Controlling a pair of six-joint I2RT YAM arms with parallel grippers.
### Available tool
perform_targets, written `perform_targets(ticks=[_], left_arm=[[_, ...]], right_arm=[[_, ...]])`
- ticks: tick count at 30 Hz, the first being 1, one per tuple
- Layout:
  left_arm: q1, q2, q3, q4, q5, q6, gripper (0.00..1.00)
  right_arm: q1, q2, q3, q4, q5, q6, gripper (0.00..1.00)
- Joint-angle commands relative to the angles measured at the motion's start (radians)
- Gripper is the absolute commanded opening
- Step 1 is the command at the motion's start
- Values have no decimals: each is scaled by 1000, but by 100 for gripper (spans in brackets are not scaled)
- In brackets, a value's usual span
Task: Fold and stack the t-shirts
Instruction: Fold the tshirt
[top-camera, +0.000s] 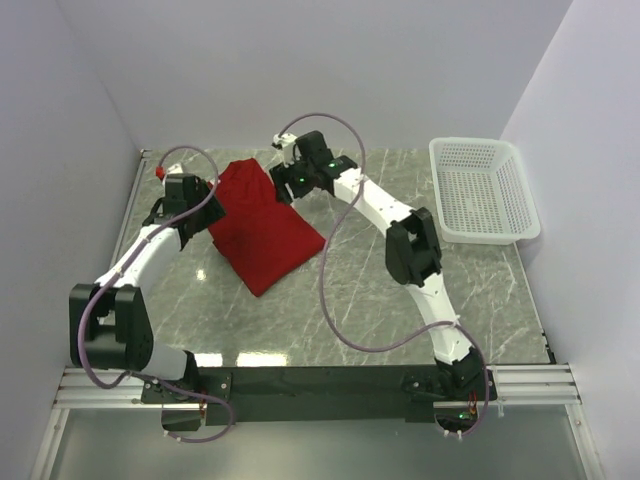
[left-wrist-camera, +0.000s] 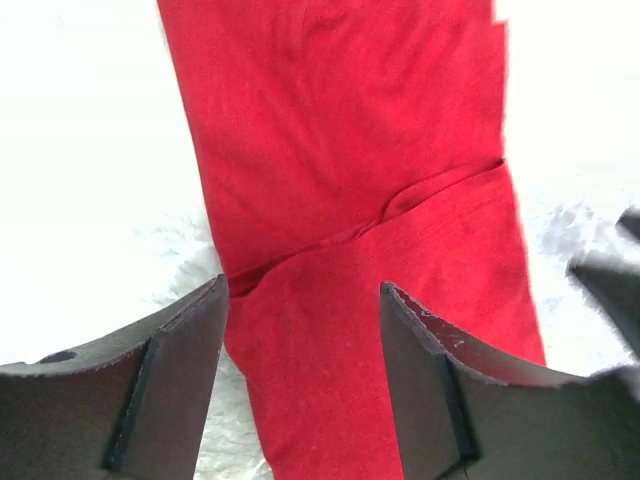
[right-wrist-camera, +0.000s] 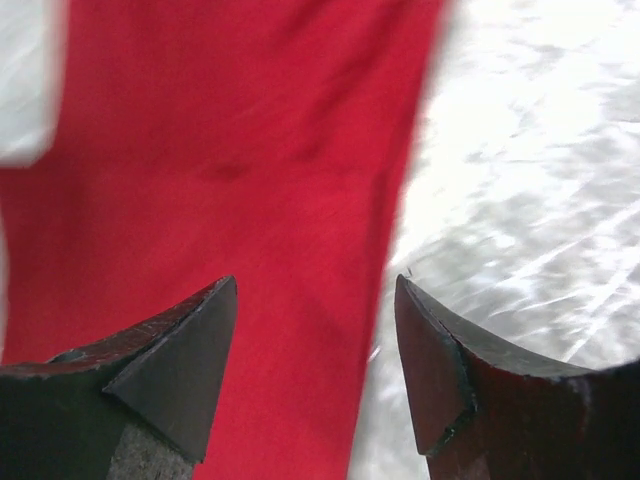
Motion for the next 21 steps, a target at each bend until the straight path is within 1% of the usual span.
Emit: perform_targets(ticks=[1, 2, 3, 4, 5, 6, 8, 9, 10, 11, 13, 16, 17, 18, 21], left_arm=[[4, -79, 64, -49, -48, 88, 67], [4, -82, 62, -78, -30, 97, 66], [4, -85, 59, -87, -8, 102, 65], [4, -91, 47, -89, 16, 106, 63], [4, -111, 16, -87, 42, 105, 59], [4, -119, -1, -83, 81, 88, 55], [4, -146, -47, -80, 124, 63, 49], [4, -158, -64, -74, 189, 31, 47], [1, -180, -80, -69, 225, 23, 46], [-7, -192, -106, -72, 248, 17, 45], [-47, -226, -122, -109, 262, 16, 47], [-113, -275, -166, -126, 256, -6, 53], [-133, -284, -195, -127, 247, -10, 57], [-163, -293, -211, -126, 236, -23, 58], [-186, -326, -271, -110, 218, -44, 59]], right_arm=[[-46, -189, -98, -7, -297, -133, 71], [-67, -238, -176, -12, -360, -185, 72], [-78, -262, -213, -15, -432, -211, 72], [-89, -282, -248, -24, -455, -238, 72], [-103, -311, -305, -38, -460, -264, 71], [-110, -323, -327, -49, -484, -279, 70], [-132, -343, -379, -93, -486, -284, 68], [-140, -348, -396, -110, -514, -287, 68], [-149, -351, -413, -135, -521, -282, 68], [-155, -357, -454, -136, -525, -243, 67], [-164, -355, -486, -165, -511, -213, 67], [-176, -354, -571, -124, -460, -51, 68], [-178, -354, -604, -109, -446, -16, 68], [-176, -349, -615, -97, -427, 15, 69], [-178, -323, -638, -69, -394, 107, 69]])
